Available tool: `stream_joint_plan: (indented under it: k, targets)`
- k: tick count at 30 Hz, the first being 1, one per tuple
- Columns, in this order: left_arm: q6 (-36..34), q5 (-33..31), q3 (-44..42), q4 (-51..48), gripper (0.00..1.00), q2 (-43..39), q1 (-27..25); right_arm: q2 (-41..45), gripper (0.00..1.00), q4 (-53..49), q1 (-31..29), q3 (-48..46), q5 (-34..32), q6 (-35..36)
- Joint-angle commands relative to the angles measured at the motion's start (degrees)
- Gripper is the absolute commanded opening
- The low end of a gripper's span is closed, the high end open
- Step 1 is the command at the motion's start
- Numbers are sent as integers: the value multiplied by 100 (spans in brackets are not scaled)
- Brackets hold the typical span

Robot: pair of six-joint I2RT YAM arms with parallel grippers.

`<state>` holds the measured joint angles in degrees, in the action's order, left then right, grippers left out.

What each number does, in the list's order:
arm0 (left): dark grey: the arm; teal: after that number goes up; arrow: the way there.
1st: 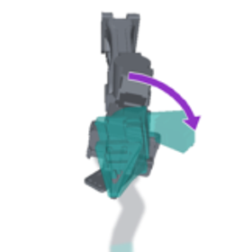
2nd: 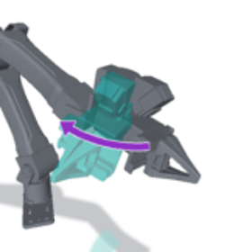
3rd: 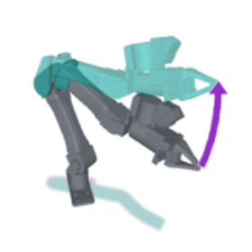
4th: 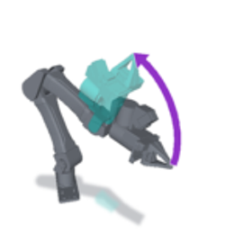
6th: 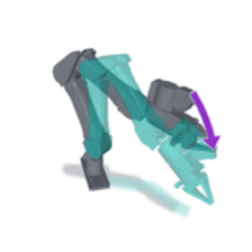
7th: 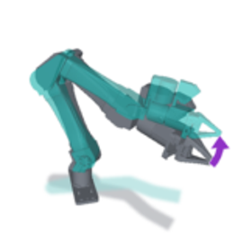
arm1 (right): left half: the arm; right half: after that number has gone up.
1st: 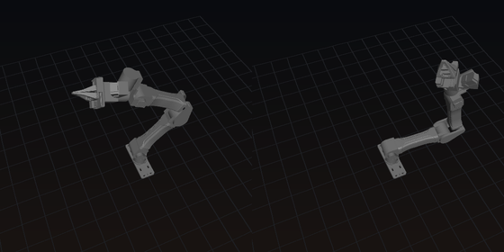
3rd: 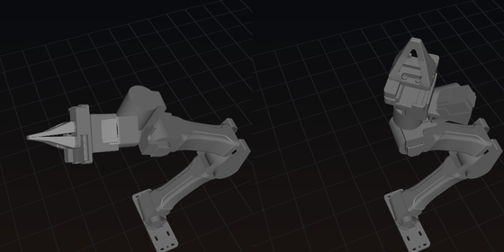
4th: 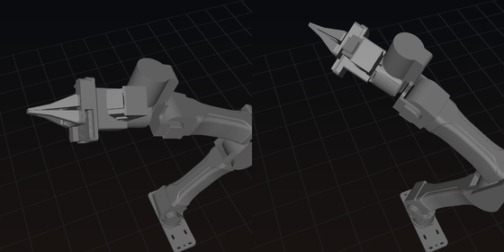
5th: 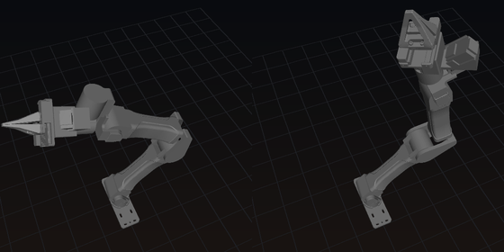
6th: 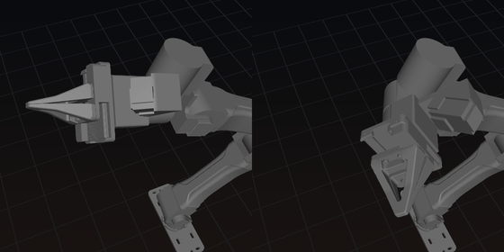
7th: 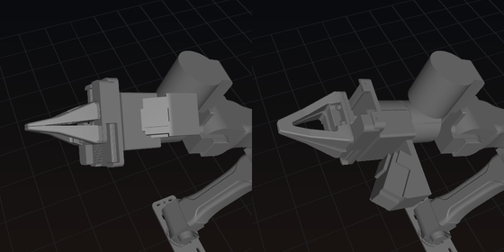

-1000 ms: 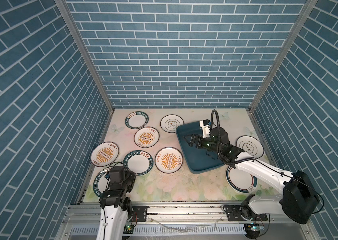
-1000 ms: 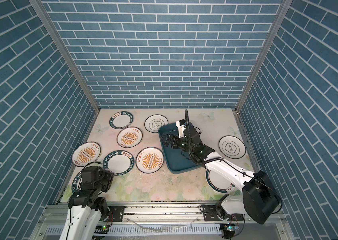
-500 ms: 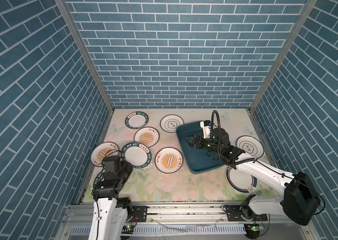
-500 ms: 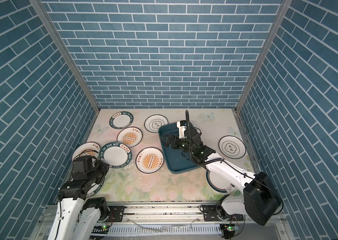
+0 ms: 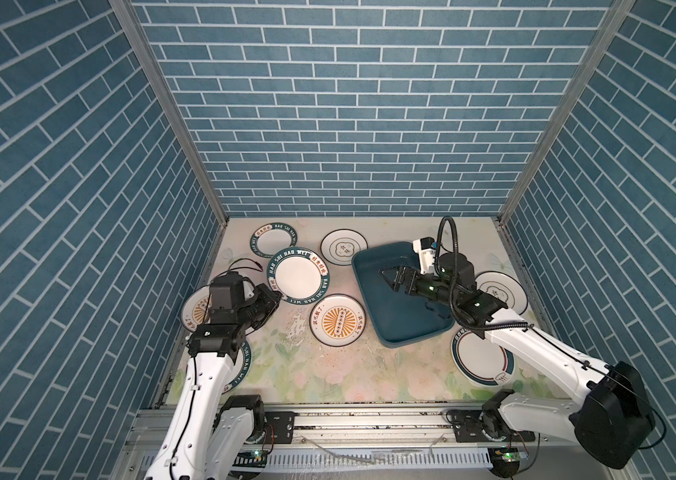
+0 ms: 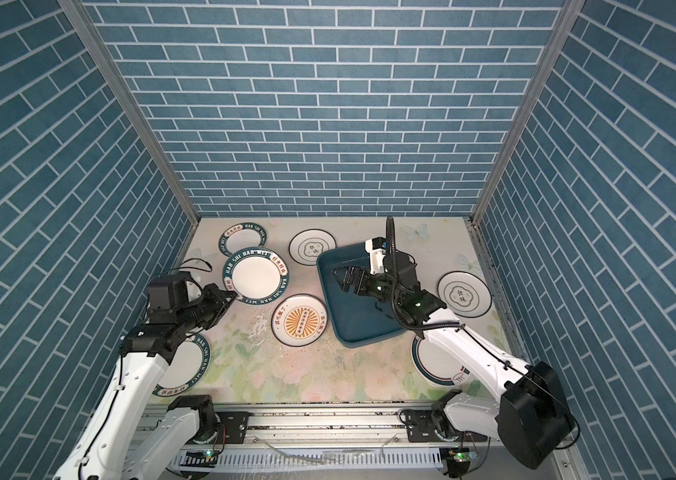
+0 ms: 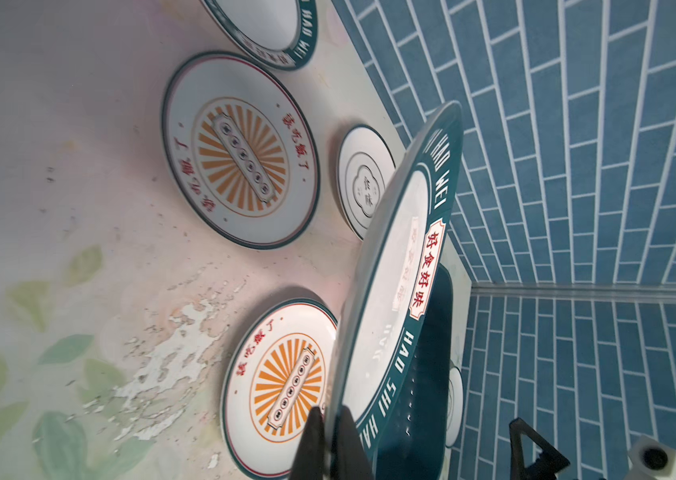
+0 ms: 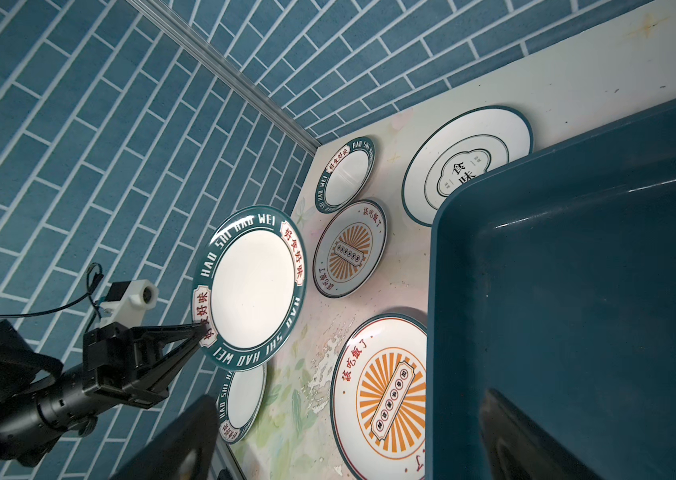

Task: Place the plates into the plastic bin on the countertop
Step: 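Lift the plate on edge and pass it toward the right gripper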

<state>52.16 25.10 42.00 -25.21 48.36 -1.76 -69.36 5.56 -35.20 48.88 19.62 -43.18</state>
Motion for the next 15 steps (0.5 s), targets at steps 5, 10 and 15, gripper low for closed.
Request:
stream_joint_plan:
  k: [5, 10, 15]
  targets:
    - [299, 834, 579, 1841, 0, 1204, -1308, 235, 95, 25, 326, -279, 701, -203]
    - [476, 1079, 818, 2493, 0, 1873, -1793, 267, 91, 173, 458, -449, 797, -444]
    - [617, 1196, 945, 2920, 0, 2292, -2053, 148, 80, 151, 511, -450, 816, -622]
